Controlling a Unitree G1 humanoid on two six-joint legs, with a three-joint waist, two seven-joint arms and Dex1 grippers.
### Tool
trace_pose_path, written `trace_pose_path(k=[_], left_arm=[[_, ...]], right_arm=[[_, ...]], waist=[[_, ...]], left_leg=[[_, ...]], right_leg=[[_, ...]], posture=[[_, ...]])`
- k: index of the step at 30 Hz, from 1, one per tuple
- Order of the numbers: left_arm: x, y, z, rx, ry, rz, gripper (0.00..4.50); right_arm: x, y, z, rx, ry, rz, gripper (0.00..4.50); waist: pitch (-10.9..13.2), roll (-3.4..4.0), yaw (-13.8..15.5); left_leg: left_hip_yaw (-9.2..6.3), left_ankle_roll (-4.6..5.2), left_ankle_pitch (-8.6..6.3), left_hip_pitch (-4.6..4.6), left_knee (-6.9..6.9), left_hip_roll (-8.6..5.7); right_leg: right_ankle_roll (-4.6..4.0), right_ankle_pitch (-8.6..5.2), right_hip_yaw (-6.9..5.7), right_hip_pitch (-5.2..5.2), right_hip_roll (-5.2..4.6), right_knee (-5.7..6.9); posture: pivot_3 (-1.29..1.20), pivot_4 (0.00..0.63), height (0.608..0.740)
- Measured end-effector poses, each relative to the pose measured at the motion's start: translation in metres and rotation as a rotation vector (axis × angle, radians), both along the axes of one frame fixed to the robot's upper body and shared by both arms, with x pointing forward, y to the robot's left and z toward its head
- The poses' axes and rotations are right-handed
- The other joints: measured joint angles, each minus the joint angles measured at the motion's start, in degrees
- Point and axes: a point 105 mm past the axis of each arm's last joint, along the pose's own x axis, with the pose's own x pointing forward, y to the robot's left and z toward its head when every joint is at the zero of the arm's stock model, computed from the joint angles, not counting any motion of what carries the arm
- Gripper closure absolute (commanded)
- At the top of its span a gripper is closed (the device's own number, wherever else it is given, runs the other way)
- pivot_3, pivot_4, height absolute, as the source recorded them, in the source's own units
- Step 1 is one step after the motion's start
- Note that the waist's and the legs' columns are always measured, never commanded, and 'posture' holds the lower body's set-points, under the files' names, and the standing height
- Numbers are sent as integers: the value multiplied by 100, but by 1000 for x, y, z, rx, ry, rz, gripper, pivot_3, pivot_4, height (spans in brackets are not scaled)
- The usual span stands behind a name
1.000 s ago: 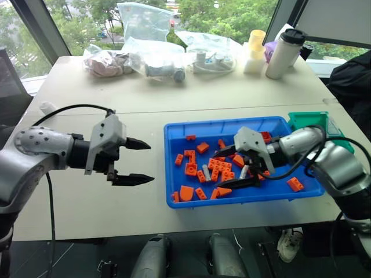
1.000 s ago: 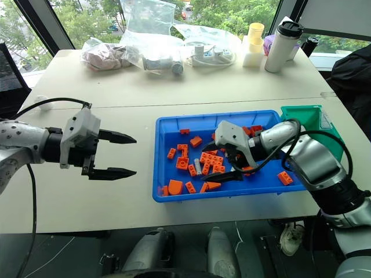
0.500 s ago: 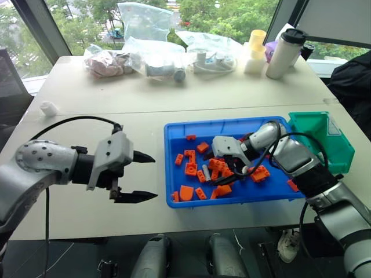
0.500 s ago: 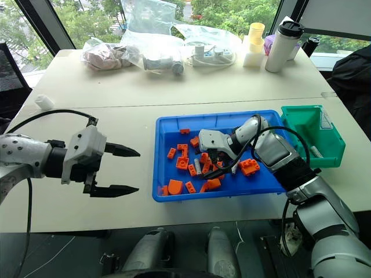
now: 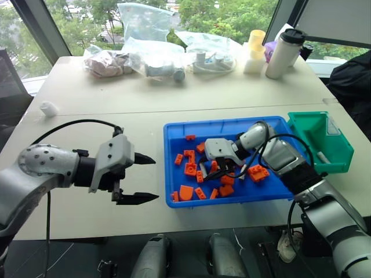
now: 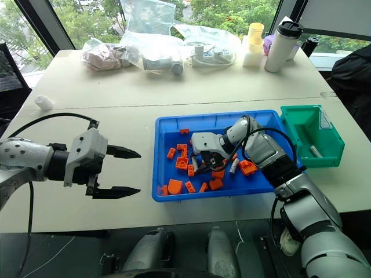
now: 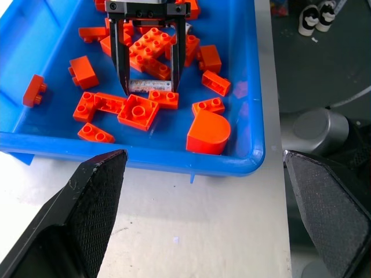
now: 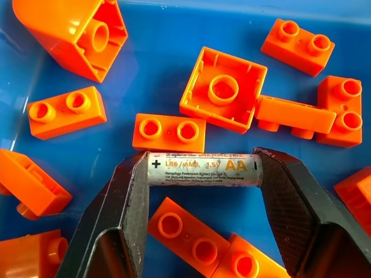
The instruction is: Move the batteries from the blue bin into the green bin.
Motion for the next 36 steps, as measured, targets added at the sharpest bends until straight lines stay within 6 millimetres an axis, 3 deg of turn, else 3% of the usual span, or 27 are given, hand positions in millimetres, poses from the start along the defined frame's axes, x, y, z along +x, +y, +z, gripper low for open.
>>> trace_pose_path(k=[5,8,9,12,13,16,19,22,28,35,36], left_arm=[[1,-1,2,-8,-14,-6,0],[9,-9,9,-91,-41,3,0],[15,-14,15,-153,-57,12,0],[37,-35,29,-337,-95,38,0],[41,-37,28,-348,-89,45,0],[54,-47,30,-385,-91,48,0],[62,-62,36,-421,-110,-4,0],[68,-75,36,-423,-111,-57,0],[78,-99,26,-396,-114,-158,0],[81,-103,14,-347,-127,-182,0],[81,-102,13,-338,-131,-184,0]], right_arm=[[3,0,8,40,-2,-63,2323],[15,-4,51,244,-24,-228,2323],[20,-11,75,339,-60,-301,2323],[28,-47,128,558,-174,-538,2323],[29,-58,139,600,-203,-597,2323],[29,-116,162,726,-317,-883,2323],[24,-177,160,770,-392,-1194,2323],[14,-213,143,726,-418,-1391,2323],[3,-243,111,570,-421,-1602,2323],[9,-251,92,506,-391,-1672,2323],[10,-252,89,499,-387,-1677,1823]], waist=[[0,1,0],[3,3,33],[2,1,52],[-1,-2,173],[-4,-10,165],[-5,-12,158],[-6,-10,150],[-8,-6,94],[-9,-3,6],[-9,-3,-3],[-9,-3,-1]], left_leg=[[1,-1,0,-2,0,0],[0,-1,1,-12,2,-7],[0,0,0,-12,5,-11],[-2,0,0,-13,9,-16],[-1,0,0,-13,9,-15],[3,1,0,-13,7,-16],[9,1,1,-12,7,-15],[22,2,2,-5,5,-9],[28,5,2,-3,6,-7],[32,4,2,-2,7,-1],[32,4,2,-3,7,-1]], right_leg=[[0,0,2,-9,-1,10],[0,0,3,-25,-9,32],[-1,0,2,-31,-13,45],[-1,0,0,-31,-15,50],[0,0,0,-31,-14,50],[-1,0,2,-32,-15,52],[-1,0,5,-34,-13,55],[0,-1,16,-36,-6,59],[0,-1,21,-37,-3,67],[0,-1,27,-41,4,68],[0,-1,27,-41,4,68]], posture=[[0,150,740],[0,150,740],[0,150,740],[0,150,740],[0,150,740],[0,150,740],[0,150,740],[0,150,740],[0,150,740],[0,150,740],[0,150,740]])
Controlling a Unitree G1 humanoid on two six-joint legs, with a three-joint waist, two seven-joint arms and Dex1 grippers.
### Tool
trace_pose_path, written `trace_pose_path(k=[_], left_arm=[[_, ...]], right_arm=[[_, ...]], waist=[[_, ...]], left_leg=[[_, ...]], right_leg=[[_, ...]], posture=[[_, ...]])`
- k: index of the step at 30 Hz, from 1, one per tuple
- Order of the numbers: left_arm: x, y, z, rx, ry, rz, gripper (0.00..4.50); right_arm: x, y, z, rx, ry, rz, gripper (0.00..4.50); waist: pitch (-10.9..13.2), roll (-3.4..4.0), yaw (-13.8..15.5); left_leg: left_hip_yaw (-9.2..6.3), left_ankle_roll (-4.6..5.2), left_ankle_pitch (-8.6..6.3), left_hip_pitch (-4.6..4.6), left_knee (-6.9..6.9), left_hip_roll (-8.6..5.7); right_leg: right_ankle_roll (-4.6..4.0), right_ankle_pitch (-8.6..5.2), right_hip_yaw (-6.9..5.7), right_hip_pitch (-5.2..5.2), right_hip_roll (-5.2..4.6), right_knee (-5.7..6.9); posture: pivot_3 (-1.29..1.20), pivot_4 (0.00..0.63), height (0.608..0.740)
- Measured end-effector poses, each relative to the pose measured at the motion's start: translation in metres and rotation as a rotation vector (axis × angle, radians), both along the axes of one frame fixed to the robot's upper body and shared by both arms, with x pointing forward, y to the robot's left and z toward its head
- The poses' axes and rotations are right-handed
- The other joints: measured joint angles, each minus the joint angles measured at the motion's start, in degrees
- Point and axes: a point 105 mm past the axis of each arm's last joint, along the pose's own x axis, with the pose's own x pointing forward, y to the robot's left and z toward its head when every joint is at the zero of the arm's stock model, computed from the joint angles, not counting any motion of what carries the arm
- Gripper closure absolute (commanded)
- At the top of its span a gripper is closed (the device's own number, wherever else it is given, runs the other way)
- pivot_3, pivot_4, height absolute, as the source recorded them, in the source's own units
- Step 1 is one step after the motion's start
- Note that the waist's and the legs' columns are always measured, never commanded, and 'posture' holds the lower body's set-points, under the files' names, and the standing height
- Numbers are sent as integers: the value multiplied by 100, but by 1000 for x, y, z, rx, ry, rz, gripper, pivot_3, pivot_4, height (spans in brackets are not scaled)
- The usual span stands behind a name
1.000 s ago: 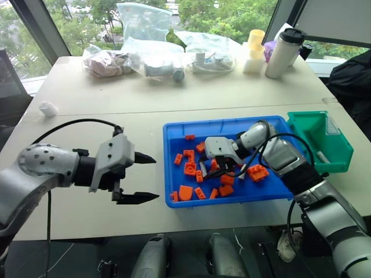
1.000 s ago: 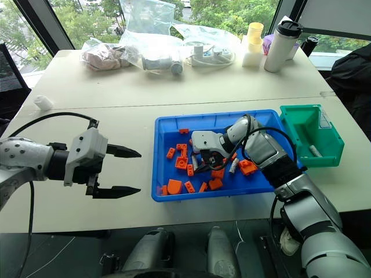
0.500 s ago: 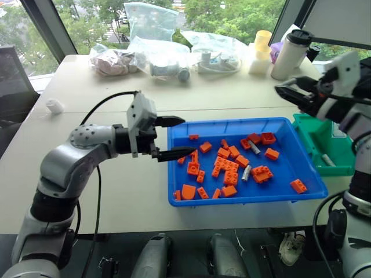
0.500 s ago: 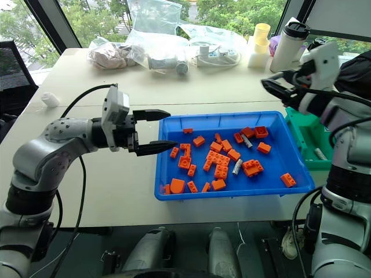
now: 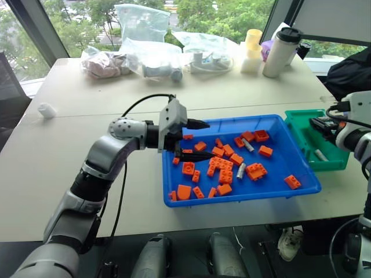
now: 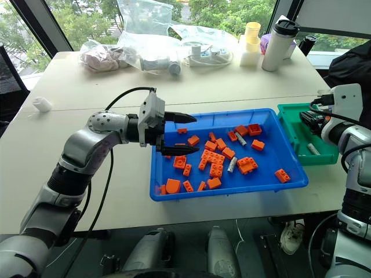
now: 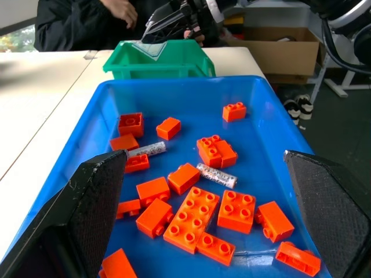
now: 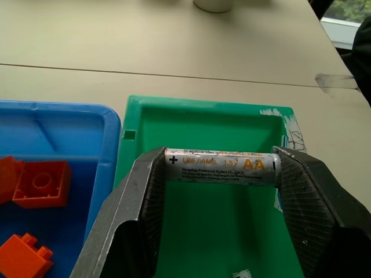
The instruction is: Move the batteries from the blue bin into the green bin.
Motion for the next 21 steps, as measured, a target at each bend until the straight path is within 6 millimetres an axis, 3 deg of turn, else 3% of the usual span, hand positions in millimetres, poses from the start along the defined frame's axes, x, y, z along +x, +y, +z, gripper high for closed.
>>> trace_pose_path(k=[3,4,13,17,19,21], left_arm=[[0,2,-1,14,-3,1,0],[-1,2,-1,16,-3,-1,0],[-7,10,5,50,-25,-2,0],[-15,23,8,81,-1,-10,0],[-21,32,8,115,13,-17,0],[-26,39,6,152,18,-24,0]], right_arm=[[4,-1,-4,-13,8,-4,321],[5,-1,-4,-20,7,-2,37],[9,10,16,-34,-60,65,37],[-4,61,32,-76,-66,388,37],[-20,92,26,-105,0,594,37],[-35,110,10,-113,100,732,37]], waist=[[0,0,12],[0,0,12],[0,0,5],[1,2,-4],[1,1,-2],[2,0,10]], left_leg=[[-1,0,0,-1,1,0],[0,0,0,-1,1,0],[-2,0,0,0,0,1],[-8,1,-1,-1,-1,8],[-16,2,-1,-1,-1,10],[-15,2,-1,-1,2,7]], right_leg=[[0,0,0,0,0,0],[0,0,0,0,-1,0],[0,0,0,0,1,0],[1,-1,-1,0,11,-1],[1,-1,-3,6,15,-5],[1,-1,-3,8,12,-7]], posture=[[0,150,740],[0,150,740],[0,150,740],[0,150,740],[0,150,740],[0,150,740]])
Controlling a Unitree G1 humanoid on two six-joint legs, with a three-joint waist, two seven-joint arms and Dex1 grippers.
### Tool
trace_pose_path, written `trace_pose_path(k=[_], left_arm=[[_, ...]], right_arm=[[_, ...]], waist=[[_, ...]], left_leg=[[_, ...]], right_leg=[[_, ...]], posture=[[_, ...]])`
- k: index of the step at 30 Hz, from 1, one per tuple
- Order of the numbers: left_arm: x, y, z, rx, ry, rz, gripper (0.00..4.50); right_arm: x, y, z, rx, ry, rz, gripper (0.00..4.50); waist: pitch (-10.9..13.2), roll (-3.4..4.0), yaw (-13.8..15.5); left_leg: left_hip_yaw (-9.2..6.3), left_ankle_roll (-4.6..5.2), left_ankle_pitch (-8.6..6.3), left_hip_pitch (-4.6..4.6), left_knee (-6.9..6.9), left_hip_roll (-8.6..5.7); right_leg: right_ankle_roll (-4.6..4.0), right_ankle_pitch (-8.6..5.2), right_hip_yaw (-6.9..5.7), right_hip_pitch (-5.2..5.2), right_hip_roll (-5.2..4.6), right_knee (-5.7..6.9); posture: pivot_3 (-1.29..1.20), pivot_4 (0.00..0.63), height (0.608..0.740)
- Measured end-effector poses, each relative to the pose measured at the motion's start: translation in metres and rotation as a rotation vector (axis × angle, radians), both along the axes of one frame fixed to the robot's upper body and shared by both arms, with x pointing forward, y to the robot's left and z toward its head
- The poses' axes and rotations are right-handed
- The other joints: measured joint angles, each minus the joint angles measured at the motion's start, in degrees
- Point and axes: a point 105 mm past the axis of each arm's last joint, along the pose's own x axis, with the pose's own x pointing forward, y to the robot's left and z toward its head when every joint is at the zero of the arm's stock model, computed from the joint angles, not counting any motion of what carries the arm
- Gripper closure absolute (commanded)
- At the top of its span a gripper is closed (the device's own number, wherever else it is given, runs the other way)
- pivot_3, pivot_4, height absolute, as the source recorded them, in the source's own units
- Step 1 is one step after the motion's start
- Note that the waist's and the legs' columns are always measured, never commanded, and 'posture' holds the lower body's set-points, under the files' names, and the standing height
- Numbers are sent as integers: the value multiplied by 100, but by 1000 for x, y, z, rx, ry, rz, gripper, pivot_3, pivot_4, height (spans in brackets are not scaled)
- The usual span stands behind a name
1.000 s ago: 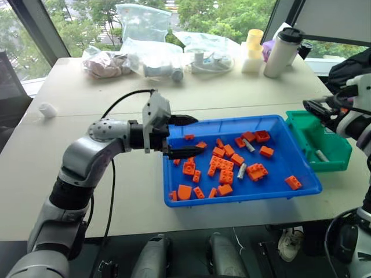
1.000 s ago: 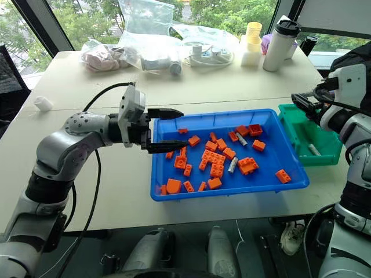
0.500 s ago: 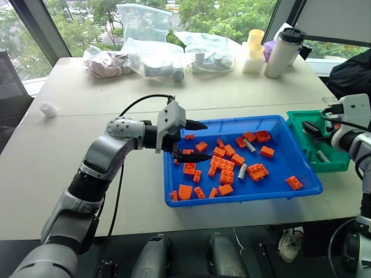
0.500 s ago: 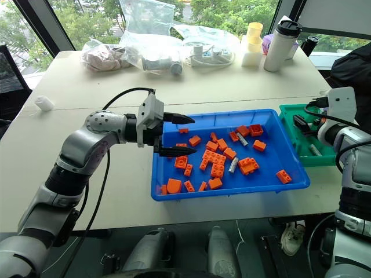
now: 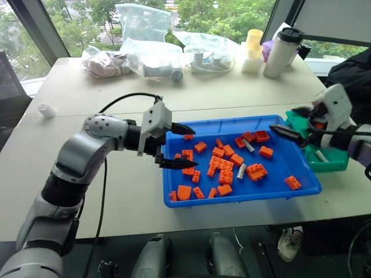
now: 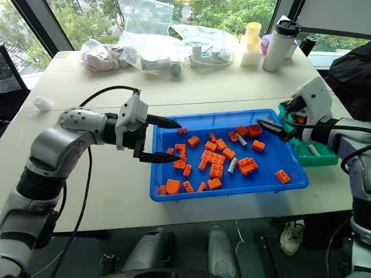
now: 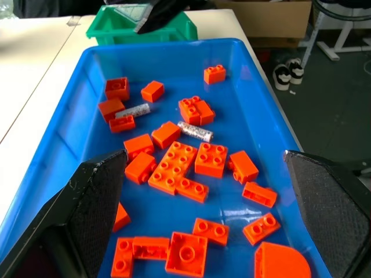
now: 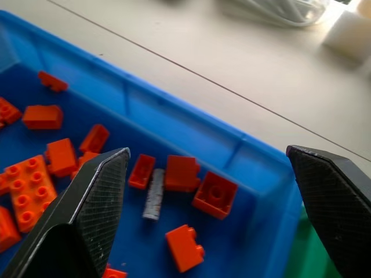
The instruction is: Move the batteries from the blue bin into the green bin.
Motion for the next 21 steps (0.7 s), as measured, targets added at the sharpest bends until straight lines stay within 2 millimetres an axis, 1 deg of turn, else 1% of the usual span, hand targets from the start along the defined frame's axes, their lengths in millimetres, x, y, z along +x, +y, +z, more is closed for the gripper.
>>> trace_pose_path(k=[2,4,5,10,13,16,21], left_arm=[[-5,13,-6,71,0,3,0],[-9,23,-11,130,3,3,0],[-10,24,-10,146,-6,-5,0],[-15,26,-11,190,-32,-21,0],[-18,26,-14,196,-30,-27,0],[-19,24,-15,194,-35,-23,0],[-18,23,-16,183,-44,-4,0]], right_arm=[[-14,15,-17,-41,111,117,37],[-18,23,-29,-75,167,174,37],[-17,27,-38,-97,187,191,37],[-20,37,-64,-142,269,257,37],[-15,41,-70,-185,276,284,37],[-6,37,-75,-247,267,261,37],[4,37,-81,-264,271,236,37]], waist=[[1,-1,0],[1,-2,-5],[1,-2,-1],[2,-4,9],[2,-4,-2],[2,-4,-5],[2,-4,5]], left_leg=[[0,0,0,1,1,0],[-1,0,0,2,1,1],[-1,0,0,2,1,1],[-1,0,0,-1,2,-1],[-1,0,0,0,2,1],[-1,0,0,0,2,2],[-1,0,0,-1,3,0]], right_leg=[[0,0,0,3,-1,-2],[-1,0,-1,4,0,-1],[-1,-1,-1,4,0,-1],[-1,-1,-1,3,-1,-3],[-1,-1,-2,1,0,-2],[-1,-1,-1,0,1,-1],[-1,0,-1,0,0,-1]], posture=[[0,150,740],[0,150,740],[0,150,740],[0,150,740],[0,150,740],[0,150,740],[0,150,740]])
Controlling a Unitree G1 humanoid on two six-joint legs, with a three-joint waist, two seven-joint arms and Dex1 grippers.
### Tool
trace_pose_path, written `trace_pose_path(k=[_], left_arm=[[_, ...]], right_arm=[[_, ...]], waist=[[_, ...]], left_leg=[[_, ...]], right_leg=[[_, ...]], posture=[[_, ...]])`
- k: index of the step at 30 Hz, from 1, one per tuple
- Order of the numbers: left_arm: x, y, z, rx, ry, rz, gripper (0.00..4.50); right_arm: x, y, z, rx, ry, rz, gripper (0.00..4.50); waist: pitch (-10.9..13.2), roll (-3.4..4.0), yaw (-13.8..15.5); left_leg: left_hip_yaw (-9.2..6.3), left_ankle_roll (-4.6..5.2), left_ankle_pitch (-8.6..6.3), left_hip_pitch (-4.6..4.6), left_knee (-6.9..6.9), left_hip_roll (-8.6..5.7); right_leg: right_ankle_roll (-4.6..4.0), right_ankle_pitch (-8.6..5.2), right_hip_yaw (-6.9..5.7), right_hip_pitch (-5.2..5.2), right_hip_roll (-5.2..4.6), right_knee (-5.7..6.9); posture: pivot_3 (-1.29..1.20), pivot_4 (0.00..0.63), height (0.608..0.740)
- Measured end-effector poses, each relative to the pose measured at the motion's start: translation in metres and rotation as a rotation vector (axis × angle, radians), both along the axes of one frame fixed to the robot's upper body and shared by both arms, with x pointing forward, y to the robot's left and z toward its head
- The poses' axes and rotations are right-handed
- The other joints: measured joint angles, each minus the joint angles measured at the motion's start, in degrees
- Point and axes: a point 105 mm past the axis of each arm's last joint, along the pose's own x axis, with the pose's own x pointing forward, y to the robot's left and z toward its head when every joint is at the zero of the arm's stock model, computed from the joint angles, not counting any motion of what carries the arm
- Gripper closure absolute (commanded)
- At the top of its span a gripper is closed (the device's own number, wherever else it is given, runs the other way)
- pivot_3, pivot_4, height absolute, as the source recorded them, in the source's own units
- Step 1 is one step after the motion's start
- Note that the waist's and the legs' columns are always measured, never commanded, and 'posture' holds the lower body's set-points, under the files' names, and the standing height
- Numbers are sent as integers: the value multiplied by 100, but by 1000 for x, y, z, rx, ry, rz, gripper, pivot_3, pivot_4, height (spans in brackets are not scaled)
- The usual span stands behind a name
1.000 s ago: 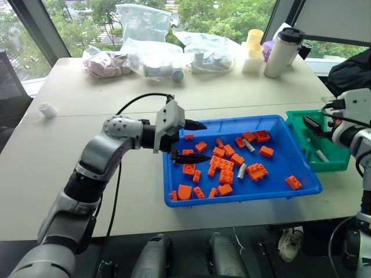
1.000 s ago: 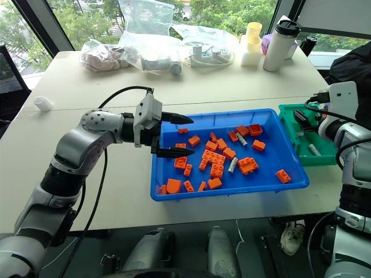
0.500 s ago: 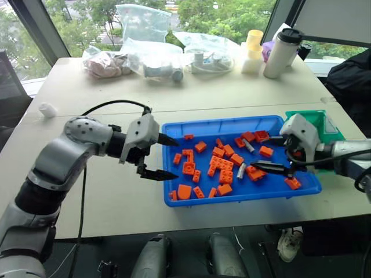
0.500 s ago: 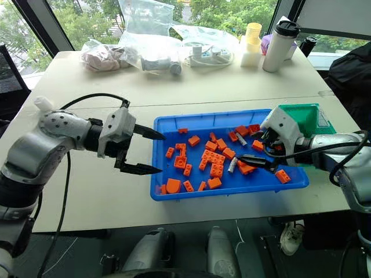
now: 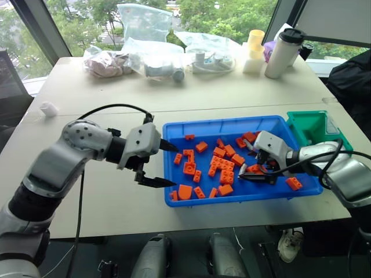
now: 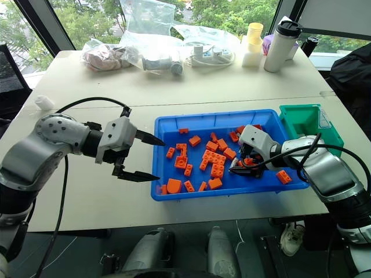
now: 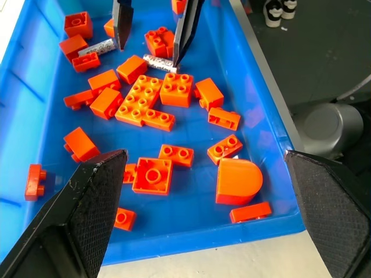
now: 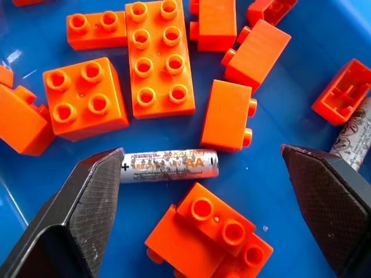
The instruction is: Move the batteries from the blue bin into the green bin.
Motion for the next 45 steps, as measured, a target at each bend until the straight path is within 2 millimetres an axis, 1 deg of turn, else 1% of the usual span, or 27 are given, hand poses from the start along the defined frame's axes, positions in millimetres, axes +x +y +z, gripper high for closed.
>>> trace_pose_path(k=[4,10,19,20,22,27,28,34,37,38,40,41,42,44,45], left_arm=[[2,0,-1,2,-10,13,0],[2,-2,-2,2,-10,13,0],[4,-6,-3,-8,-14,10,0],[4,-6,-2,-8,-15,8,0],[4,-7,-2,-10,-18,7,0],[5,-7,-1,-13,-21,9,0],[6,-8,-1,-14,-23,9,0],[8,-8,-2,-12,-28,18,0],[9,-7,-2,-12,-31,18,0],[10,-7,-2,-13,-33,20,0],[11,-6,-2,-13,-37,22,0],[11,-6,-2,-12,-37,24,0],[11,-6,-2,-11,-38,25,0],[12,-6,-2,-10,-39,26,0],[11,-6,-3,-10,-39,26,0]], right_arm=[[2,0,-2,-6,13,0,37],[-4,3,-9,-15,59,37,37],[-8,7,-8,-9,79,67,37],[-9,7,-9,-10,81,72,270],[-10,8,-11,-22,92,84,881],[-10,8,-13,-61,80,96,3509],[-10,8,-13,-70,73,101,3950],[-8,12,-12,-70,52,103,3950],[-4,15,-9,-24,36,70,3950],[0,17,-5,8,23,46,3722],[5,13,7,53,-5,4,3115],[7,10,15,72,-20,-17,2509],[8,7,22,85,-32,-33,2130],[6,-2,32,95,-37,-60,970],[4,-6,39,102,-38,-79,527]], waist=[[0,0,0],[0,0,-4],[0,0,-1],[0,0,-3],[0,0,-3],[0,0,-2],[0,0,-2],[0,0,-3],[0,0,-2],[0,0,-3],[0,0,7],[0,0,11],[0,0,14],[0,0,19],[0,0,15]], left_leg=[[0,0,0,0,0,0],[0,0,0,0,0,0],[0,0,0,0,0,0],[0,0,0,0,0,0],[0,0,0,0,0,0],[0,0,0,0,1,0],[0,0,0,0,1,0],[0,0,0,0,1,0],[0,0,0,0,2,0],[0,0,0,0,2,0],[-1,0,0,0,2,0],[-1,0,0,0,2,-1],[-1,0,0,-1,2,-1],[-1,0,0,-1,2,-2],[-1,0,0,-1,2,-2]], right_leg=[[0,0,0,0,0,0],[0,0,0,0,1,1],[0,0,-1,0,1,2],[0,0,-1,0,1,2],[0,0,-1,0,1,2],[0,0,-1,0,1,2],[0,0,-1,0,1,2],[0,0,-1,0,1,3],[0,0,-1,0,1,4],[0,0,0,-1,1,5],[0,0,-1,-1,0,6],[0,0,-1,-1,0,5],[0,0,-1,-1,0,5],[0,0,-1,-1,-1,5],[0,0,-1,-1,-1,5]], posture=[[0,150,740],[0,150,740],[0,150,740],[0,150,740],[0,150,740],[0,150,740],[0,150,740],[0,150,740],[0,150,740],[0,150,740],[0,150,740],[0,150,740],[0,150,740],[0,150,740],[0,150,740]])
